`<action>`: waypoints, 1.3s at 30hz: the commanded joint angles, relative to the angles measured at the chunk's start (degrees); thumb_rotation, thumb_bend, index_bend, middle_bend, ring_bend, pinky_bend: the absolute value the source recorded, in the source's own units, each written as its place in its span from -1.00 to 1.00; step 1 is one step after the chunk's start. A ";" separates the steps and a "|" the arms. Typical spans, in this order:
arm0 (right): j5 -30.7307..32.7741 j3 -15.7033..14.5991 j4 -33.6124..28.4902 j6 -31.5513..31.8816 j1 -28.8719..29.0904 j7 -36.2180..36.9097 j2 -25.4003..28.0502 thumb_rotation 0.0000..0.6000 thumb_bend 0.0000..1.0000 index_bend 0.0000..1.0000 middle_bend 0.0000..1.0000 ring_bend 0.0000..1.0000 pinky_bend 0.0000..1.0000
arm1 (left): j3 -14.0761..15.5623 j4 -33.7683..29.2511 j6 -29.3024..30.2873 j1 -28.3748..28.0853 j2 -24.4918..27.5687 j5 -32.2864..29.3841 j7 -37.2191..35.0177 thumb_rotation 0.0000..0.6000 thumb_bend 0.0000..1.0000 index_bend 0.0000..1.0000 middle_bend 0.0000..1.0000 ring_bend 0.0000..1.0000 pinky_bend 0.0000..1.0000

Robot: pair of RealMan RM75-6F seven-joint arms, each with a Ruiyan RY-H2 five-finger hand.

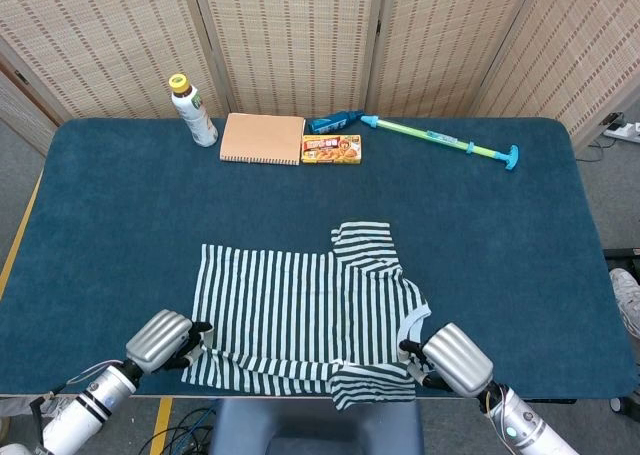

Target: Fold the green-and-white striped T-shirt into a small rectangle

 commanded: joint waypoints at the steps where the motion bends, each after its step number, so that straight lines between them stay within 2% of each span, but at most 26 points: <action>1: 3.17 2.67 0.78 -1.47 0.27 -3.22 -2.05 1.00 0.17 0.50 1.00 1.00 1.00 | -3.30 2.20 -4.17 -3.09 -1.90 -5.13 0.54 1.00 0.09 0.27 0.84 0.73 0.95; 8: 6.92 5.74 3.16 -3.60 1.39 -5.44 -4.63 1.00 0.17 0.50 1.00 1.00 1.00 | -6.61 6.18 -8.60 -6.42 -4.45 -11.77 1.67 1.00 0.09 0.28 0.84 0.73 0.95; 14: 9.79 7.61 5.15 -5.37 2.40 -6.17 -6.44 1.00 0.17 0.50 1.00 1.00 1.00 | -8.14 9.09 -10.81 -8.17 -6.09 -15.75 1.94 1.00 0.09 0.28 0.84 0.73 0.95; 26: 10.48 9.99 10.84 -6.69 5.42 -6.47 -9.96 1.00 0.17 0.50 1.00 1.00 1.00 | -9.64 14.17 -12.96 -10.16 -8.30 -21.35 3.22 1.00 0.09 0.28 0.84 0.73 0.95; 39: 13.20 11.32 13.91 -9.15 7.69 -8.47 -12.27 1.00 0.17 0.50 1.00 1.00 1.00 | -10.53 17.93 -14.72 -11.70 -10.26 -25.97 4.48 1.00 0.09 0.28 0.84 0.73 0.95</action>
